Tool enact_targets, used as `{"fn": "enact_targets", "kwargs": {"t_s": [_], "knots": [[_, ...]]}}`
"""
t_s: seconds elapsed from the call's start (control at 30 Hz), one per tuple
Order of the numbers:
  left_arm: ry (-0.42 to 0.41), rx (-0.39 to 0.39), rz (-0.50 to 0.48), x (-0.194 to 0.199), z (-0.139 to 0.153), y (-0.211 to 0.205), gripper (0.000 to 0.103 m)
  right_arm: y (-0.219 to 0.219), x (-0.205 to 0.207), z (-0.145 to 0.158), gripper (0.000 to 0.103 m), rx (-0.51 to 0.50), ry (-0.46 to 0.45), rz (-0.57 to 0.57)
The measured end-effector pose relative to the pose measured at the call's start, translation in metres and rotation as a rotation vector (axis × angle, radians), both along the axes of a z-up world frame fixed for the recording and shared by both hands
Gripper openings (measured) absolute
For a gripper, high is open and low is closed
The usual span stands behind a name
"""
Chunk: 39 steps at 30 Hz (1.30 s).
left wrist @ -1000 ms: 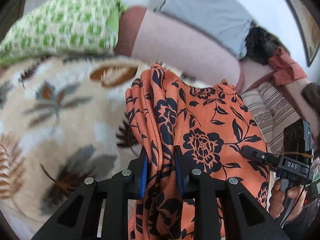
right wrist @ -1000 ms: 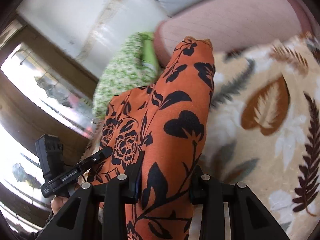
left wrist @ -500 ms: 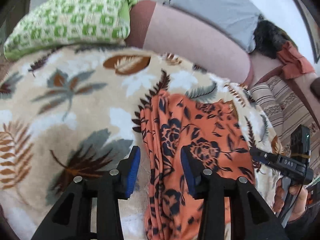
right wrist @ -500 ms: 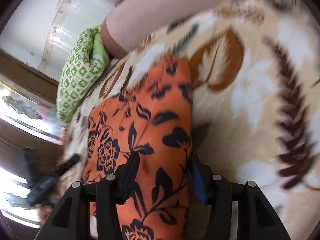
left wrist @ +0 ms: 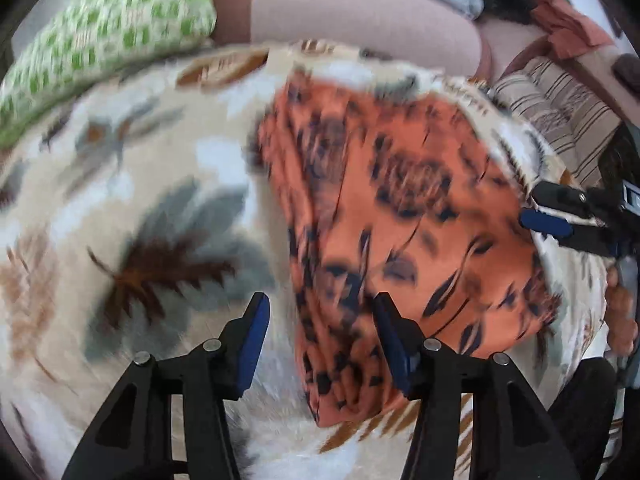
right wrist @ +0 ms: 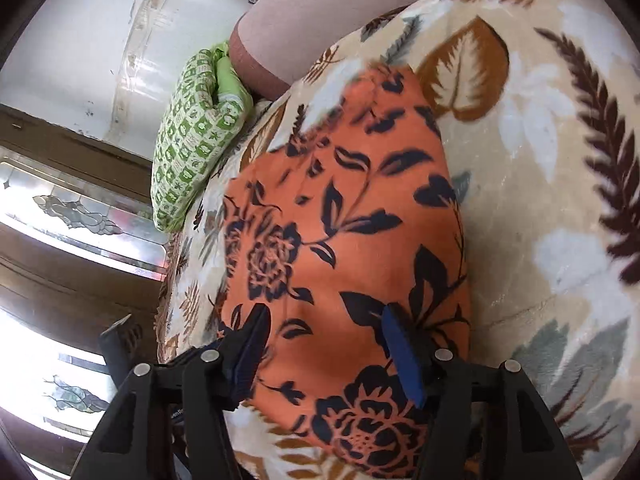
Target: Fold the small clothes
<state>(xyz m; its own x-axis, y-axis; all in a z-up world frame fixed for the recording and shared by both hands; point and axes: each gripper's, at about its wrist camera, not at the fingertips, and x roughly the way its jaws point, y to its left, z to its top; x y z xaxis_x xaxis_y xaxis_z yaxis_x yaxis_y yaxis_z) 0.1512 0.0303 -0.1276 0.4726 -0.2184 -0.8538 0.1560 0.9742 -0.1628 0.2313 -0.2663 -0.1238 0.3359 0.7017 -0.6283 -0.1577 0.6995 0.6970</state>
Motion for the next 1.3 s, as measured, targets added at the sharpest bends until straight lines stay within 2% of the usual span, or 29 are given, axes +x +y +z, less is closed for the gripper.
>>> {"fn": "enact_targets", "kwargs": {"t_s": [0.1, 0.17, 0.2, 0.3, 0.37, 0.43, 0.5, 0.57, 0.6, 0.7, 0.77, 0.8, 0.83, 0.9, 0.97, 1.03, 1.1, 1.17, 1.23, 1.3], "knots": [[-0.084, -0.054, -0.004, 0.018, 0.030, 0.005, 0.059, -0.003, 0.023, 0.021, 0.064, 0.049, -0.063, 0.008], [-0.123, -0.079, 0.000, 0.043, 0.042, 0.006, 0.062, -0.010, 0.051, 0.025, 0.066, 0.037, -0.080, -0.039], [-0.129, -0.077, -0.002, 0.051, 0.042, 0.004, 0.062, -0.014, 0.062, 0.023, 0.066, 0.047, -0.069, -0.053], [-0.115, -0.150, -0.013, 0.093, 0.037, 0.001, 0.062, -0.015, 0.101, 0.004, 0.066, 0.111, -0.003, -0.075], [-0.078, -0.159, 0.033, 0.123, 0.021, 0.003, 0.062, -0.012, 0.118, -0.014, 0.066, 0.139, 0.041, -0.097], [-0.004, -0.129, 0.116, 0.148, -0.004, 0.007, 0.062, -0.011, 0.125, -0.035, 0.066, 0.175, 0.097, -0.131], [0.082, -0.110, 0.224, 0.158, -0.029, 0.026, 0.065, -0.011, 0.123, -0.043, 0.066, 0.187, 0.101, -0.141], [0.113, -0.239, 0.295, 0.155, -0.040, 0.045, 0.070, -0.011, 0.118, -0.038, 0.066, 0.184, 0.077, -0.122], [0.117, -0.262, 0.315, 0.151, -0.040, 0.050, 0.070, -0.008, 0.116, -0.035, 0.066, 0.158, 0.069, -0.106], [0.057, -0.226, 0.309, 0.136, -0.021, 0.047, 0.070, -0.005, 0.110, -0.026, 0.066, 0.125, 0.054, -0.088], [0.014, -0.196, 0.298, 0.132, -0.013, 0.046, 0.070, -0.005, 0.101, -0.018, 0.067, 0.151, 0.037, -0.087], [0.017, -0.137, 0.308, 0.134, -0.014, 0.045, 0.070, -0.004, 0.096, -0.016, 0.068, 0.164, 0.024, -0.080], [0.065, -0.132, 0.326, 0.139, -0.024, 0.048, 0.070, -0.002, 0.092, -0.017, 0.071, 0.158, 0.027, -0.076], [0.143, -0.203, 0.354, 0.141, -0.035, 0.058, 0.071, 0.003, 0.090, -0.026, 0.073, 0.115, 0.068, -0.062], [0.117, -0.195, 0.358, 0.130, -0.023, 0.059, 0.070, 0.003, 0.081, -0.020, 0.073, 0.100, 0.058, -0.071], [0.084, -0.182, 0.325, 0.111, -0.006, 0.057, 0.070, 0.000, 0.065, -0.006, 0.072, 0.118, 0.029, -0.063], [0.050, -0.222, 0.275, 0.081, 0.010, 0.055, 0.070, -0.001, 0.039, 0.008, 0.072, 0.165, -0.004, -0.055], [0.033, -0.203, 0.193, 0.047, 0.019, 0.046, 0.070, 0.006, 0.005, 0.010, 0.073, 0.191, 0.007, 0.000], [0.030, -0.168, 0.151, 0.015, 0.015, 0.038, 0.070, 0.011, -0.023, 0.004, 0.073, 0.198, 0.027, 0.038], [0.064, -0.093, 0.151, 0.002, -0.002, 0.034, 0.070, 0.015, -0.047, -0.015, 0.073, 0.182, 0.077, 0.064]]}}
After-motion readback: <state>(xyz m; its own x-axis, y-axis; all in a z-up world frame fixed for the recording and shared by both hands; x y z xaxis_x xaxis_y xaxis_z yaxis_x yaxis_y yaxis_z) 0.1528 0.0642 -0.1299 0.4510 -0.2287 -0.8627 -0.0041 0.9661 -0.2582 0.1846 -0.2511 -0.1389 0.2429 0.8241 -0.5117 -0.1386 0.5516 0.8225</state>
